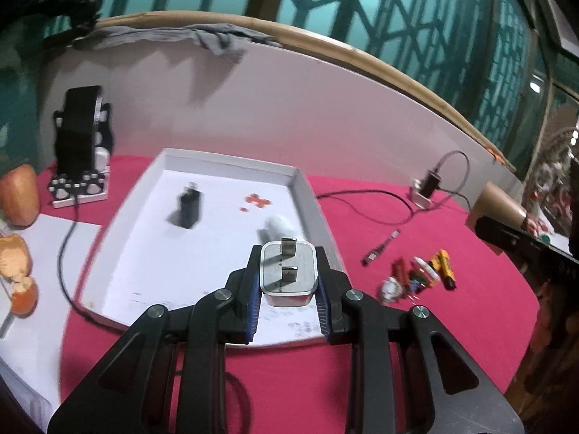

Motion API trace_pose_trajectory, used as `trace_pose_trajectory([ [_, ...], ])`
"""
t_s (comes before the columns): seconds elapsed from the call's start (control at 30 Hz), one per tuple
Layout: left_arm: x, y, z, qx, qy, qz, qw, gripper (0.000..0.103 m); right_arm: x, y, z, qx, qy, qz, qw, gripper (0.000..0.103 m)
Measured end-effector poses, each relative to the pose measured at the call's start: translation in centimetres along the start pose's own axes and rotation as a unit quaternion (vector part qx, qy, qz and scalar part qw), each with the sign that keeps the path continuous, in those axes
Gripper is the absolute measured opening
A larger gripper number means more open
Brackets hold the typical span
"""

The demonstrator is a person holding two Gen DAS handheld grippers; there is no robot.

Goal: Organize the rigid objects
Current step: 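Carry the white plug and tan tape roll over the white tray with both tools, then release the white plug and tan tape roll into the tray with both tools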

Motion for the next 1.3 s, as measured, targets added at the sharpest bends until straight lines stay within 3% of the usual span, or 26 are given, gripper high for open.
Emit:
trace_pose_trajectory([
  [0.27,2.0,-8.7,-0.4,0.083,0.017,-0.051,0.9951,0.025,0.9,-2.4,3.3,0.016,-0.021,-0.021,0.999,0.052],
  [0.43,2.3,-11.4,0.7,0.103,0.0,-0.058,0.9929,0.025,0.7,-3.8,6.1,0.026,-0.05,-0.024,0.998,0.052],
  [0.57,2.7,-11.8,3.0,0.103,-0.026,-0.058,0.9927,0.025,0.5,-5.7,8.9,0.032,-0.077,-0.038,0.996,0.052],
  [0.8,2.2,-12.2,7.7,0.137,-0.077,-0.044,0.9867,0.025,-1.3,-9.5,14.6,0.031,-0.133,-0.071,0.988,0.052],
  [0.97,1.7,-12.8,8.4,0.148,-0.085,-0.05,0.984,0.025,-2.7,-10.5,17.8,0.016,-0.163,-0.088,0.983,0.052],
  [1.3,3.3,-13.3,9.3,0.163,-0.08,-0.045,0.9824,0.025,-2.5,-11.3,20.2,-0.015,-0.153,-0.109,0.982,0.052],
])
Point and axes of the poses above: each gripper's, at about its wrist camera, not at the fingertips, and z roughly the way its jaws point, y to its right, x to its top, the point moved 9 cm from there along z, roughly the way its jaws point, and after that the axes turned 1 degree about -x, right-handed, at the moved point
